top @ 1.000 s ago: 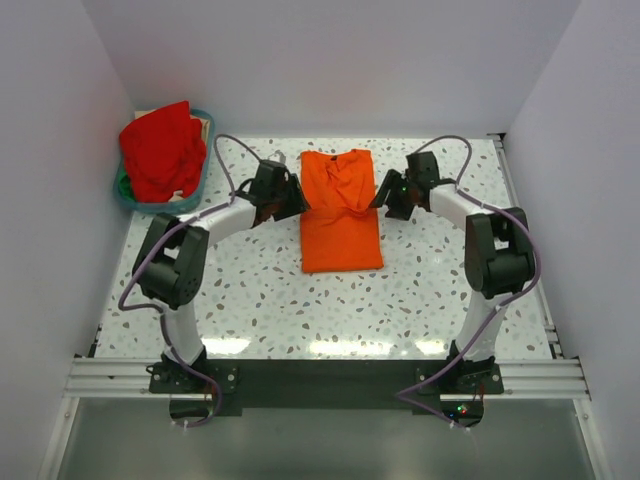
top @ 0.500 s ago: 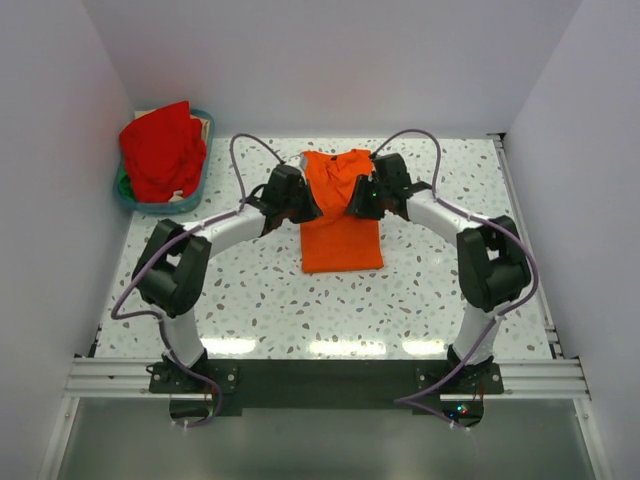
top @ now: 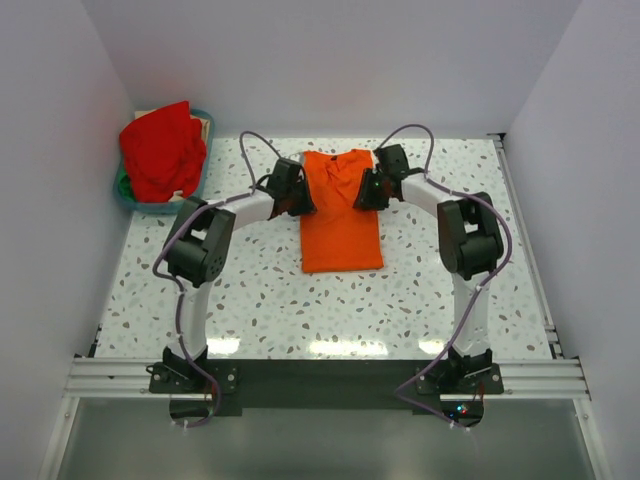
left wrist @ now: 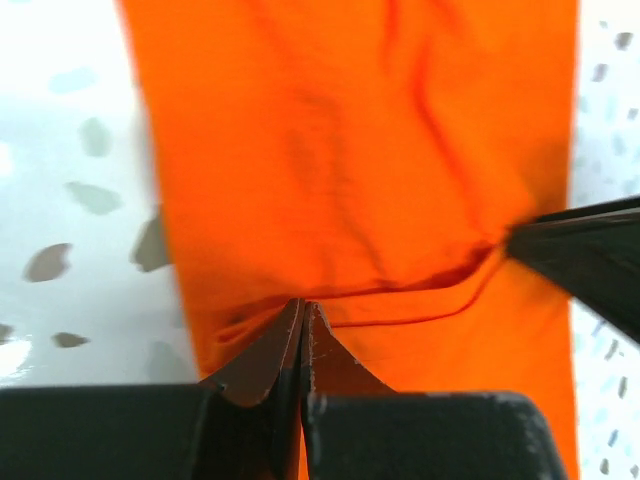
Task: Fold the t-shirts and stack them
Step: Fold the tshirt
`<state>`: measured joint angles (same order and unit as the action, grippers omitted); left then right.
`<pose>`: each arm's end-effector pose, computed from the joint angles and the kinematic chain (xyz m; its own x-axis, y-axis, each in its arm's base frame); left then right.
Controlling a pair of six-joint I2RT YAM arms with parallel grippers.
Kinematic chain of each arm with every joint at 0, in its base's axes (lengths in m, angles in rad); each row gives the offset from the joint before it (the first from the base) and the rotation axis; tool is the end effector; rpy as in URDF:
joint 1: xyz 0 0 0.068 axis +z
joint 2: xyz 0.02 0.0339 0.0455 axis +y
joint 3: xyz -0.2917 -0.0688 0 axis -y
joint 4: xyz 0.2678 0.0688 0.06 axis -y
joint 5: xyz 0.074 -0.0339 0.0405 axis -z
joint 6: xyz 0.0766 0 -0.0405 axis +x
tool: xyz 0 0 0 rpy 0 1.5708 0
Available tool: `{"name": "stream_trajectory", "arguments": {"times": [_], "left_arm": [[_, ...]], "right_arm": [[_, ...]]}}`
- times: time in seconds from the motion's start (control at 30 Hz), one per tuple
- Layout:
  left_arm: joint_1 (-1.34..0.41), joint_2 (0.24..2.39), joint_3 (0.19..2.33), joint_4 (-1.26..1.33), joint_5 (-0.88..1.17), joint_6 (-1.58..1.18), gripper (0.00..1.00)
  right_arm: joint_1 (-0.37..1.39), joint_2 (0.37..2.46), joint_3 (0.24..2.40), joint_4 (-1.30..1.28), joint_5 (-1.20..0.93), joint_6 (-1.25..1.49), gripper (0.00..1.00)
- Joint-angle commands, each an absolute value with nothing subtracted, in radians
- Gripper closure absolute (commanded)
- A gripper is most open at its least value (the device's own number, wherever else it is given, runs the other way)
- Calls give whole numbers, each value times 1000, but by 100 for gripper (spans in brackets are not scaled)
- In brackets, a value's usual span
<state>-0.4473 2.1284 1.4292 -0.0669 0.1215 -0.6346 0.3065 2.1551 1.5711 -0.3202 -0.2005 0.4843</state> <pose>0.4703 -0.2359 0.1306 -0.8046 -0.2667 -0.5305 0.0386 0.8681 -0.4949 0.5003 0.1743 0.1421 -0.8555 0.2078 -0.4743 -0.0167 0.9044 0.4264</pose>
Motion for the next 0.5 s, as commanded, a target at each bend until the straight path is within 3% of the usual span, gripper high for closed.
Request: {"name": "stream_trajectory", "arguments": {"times": [0.0, 0.23, 0.47], "left_arm": [[-428, 2151, 1454, -97, 101, -614, 96], [-426, 2137, 1439, -87, 88, -626, 95], [-426, 2005, 1462, -71, 66, -569, 79]], "right_arm": [[267, 2158, 1612, -345, -184, 446, 65], [265, 2115, 1583, -348, -152, 425, 64], [279, 1982, 1562, -344, -69, 405, 63]]}}
